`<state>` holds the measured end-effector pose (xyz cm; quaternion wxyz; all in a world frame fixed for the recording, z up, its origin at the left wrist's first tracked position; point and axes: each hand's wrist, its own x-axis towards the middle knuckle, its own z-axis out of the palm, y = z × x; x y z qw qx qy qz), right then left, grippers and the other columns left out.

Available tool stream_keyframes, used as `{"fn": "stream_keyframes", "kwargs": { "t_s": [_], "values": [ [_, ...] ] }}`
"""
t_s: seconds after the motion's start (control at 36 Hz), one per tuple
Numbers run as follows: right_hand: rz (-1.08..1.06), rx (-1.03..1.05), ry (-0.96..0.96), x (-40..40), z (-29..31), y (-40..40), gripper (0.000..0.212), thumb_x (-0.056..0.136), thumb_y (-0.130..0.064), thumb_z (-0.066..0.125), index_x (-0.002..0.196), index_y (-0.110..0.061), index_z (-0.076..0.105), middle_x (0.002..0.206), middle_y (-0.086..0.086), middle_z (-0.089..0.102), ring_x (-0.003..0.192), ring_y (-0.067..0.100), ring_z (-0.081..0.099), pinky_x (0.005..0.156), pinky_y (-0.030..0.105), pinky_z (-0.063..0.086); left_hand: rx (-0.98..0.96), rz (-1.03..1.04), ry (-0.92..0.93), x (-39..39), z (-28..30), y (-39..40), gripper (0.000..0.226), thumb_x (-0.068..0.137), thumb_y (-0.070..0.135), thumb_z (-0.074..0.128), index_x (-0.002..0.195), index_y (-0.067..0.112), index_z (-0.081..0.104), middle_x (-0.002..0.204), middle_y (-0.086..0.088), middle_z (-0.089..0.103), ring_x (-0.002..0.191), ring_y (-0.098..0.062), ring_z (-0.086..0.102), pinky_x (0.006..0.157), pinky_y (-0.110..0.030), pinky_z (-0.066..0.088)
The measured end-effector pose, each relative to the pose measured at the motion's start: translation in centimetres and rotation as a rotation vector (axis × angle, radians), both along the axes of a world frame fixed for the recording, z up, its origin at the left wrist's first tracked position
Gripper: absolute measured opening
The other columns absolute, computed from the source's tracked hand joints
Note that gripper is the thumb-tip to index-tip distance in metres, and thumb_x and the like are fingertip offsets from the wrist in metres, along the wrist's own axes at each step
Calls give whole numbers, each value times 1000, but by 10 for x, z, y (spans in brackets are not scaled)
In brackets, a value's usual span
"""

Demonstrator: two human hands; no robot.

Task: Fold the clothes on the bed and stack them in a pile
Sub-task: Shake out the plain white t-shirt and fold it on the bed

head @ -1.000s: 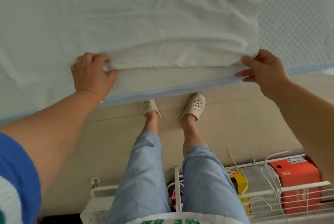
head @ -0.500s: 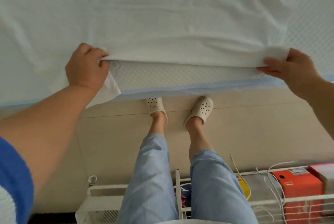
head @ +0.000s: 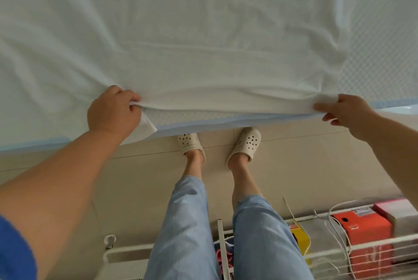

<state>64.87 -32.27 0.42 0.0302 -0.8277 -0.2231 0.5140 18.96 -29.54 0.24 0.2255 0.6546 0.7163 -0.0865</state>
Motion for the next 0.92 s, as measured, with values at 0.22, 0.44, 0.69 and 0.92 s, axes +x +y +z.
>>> {"fn": "stream_keyframes", "kwargs": {
  "t_s": [0.22,0.44,0.69,0.92],
  "values": [
    [4,-58,-224,1,34,18,25,86,-33,65,92,-10,60,97,14,62,79,29,58,74,40,49,-103,10,-110,19,25,28,30,85,21,55,112,17,67,117,-10,55,101,-32,55,83,-35,42],
    [255,64,-313,-9,51,110,34,87,-33,62,105,-4,64,98,18,64,85,30,57,80,42,46,-88,-49,-152,68,34,124,36,87,25,54,122,21,60,126,-10,51,109,-29,53,88,-36,42],
    [200,226,-333,21,20,271,58,85,-40,58,134,-13,44,128,10,52,110,29,54,78,28,36,-32,-50,-66,128,14,272,50,89,27,51,138,23,44,140,-9,40,124,-29,44,97,-39,38],
    [128,345,-363,39,8,372,35,85,-34,60,112,-12,57,96,3,52,100,29,57,74,32,44,5,29,-32,149,-2,368,52,88,27,52,139,26,42,145,-6,35,127,-29,42,102,-38,35]
  ]
}}
